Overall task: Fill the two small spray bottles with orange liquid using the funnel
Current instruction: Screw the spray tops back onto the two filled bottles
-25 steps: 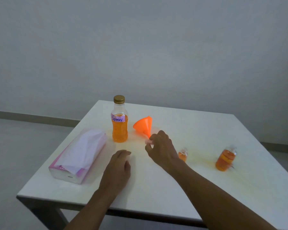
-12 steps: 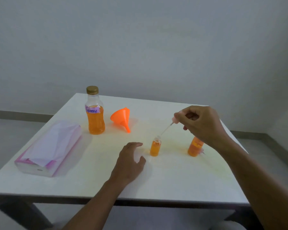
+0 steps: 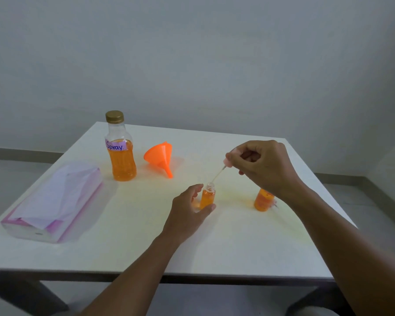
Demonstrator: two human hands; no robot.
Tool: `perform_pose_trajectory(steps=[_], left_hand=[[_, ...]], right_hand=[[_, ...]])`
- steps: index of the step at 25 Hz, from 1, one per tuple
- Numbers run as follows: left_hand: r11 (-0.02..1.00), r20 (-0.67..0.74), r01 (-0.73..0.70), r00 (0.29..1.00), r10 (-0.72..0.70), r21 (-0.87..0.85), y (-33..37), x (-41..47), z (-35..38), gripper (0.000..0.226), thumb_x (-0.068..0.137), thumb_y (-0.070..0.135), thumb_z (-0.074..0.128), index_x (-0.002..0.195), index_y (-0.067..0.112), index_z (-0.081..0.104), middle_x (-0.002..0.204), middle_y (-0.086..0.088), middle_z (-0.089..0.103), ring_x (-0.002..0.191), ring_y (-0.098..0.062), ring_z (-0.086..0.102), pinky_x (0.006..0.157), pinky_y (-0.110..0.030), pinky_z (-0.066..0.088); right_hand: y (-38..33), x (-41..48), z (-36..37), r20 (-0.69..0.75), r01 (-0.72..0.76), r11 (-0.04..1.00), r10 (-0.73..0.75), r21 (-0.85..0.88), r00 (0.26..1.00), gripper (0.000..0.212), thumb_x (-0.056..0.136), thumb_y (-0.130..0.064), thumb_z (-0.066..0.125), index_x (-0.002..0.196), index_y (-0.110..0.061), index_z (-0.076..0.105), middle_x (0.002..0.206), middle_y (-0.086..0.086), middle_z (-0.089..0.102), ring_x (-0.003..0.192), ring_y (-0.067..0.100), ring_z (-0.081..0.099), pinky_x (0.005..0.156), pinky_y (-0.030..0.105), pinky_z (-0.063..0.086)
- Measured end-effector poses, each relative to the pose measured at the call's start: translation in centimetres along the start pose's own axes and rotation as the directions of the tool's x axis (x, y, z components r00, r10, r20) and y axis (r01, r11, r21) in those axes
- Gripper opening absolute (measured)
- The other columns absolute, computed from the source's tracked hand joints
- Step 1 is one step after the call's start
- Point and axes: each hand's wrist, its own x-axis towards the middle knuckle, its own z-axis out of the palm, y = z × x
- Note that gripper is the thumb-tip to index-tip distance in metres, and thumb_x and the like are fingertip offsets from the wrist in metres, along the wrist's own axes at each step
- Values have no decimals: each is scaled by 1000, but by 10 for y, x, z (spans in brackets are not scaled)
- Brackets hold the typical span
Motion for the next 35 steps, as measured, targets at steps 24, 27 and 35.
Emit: perform_pose_trajectory(steps=[24, 27, 35], left_hand=[[998, 19, -65, 998, 65, 6, -11, 9, -3, 41, 79, 43, 77, 113, 23, 69, 96, 10, 74, 85, -6, 68, 73, -2, 44], [997, 32, -81, 996, 81, 7, -11, 9, -4, 43, 80, 44, 75, 119, 27, 67, 95, 10, 74, 86, -6, 68, 78, -12, 50], [997, 16, -74, 997, 74, 11, -13, 11, -3, 39, 78, 44, 78, 111, 24, 70, 95, 9, 74, 84, -5, 67, 72, -1, 44]], right_hand=[[35, 32, 45, 546, 290, 930, -125, -227, 829, 9, 87, -27, 72, 96, -26, 74, 84, -14, 72, 82, 3, 66, 69, 22, 54], [34, 37, 54, 507, 275, 871, -34, -408, 861, 44, 78, -61, 74, 69, -19, 63, 66, -8, 64, 61, 11, 57, 57, 31, 48], [39, 33, 41, 560, 292, 949, -177, -122, 809, 33, 84, -14, 80, 115, -23, 73, 105, -16, 74, 96, 3, 69, 82, 23, 59]])
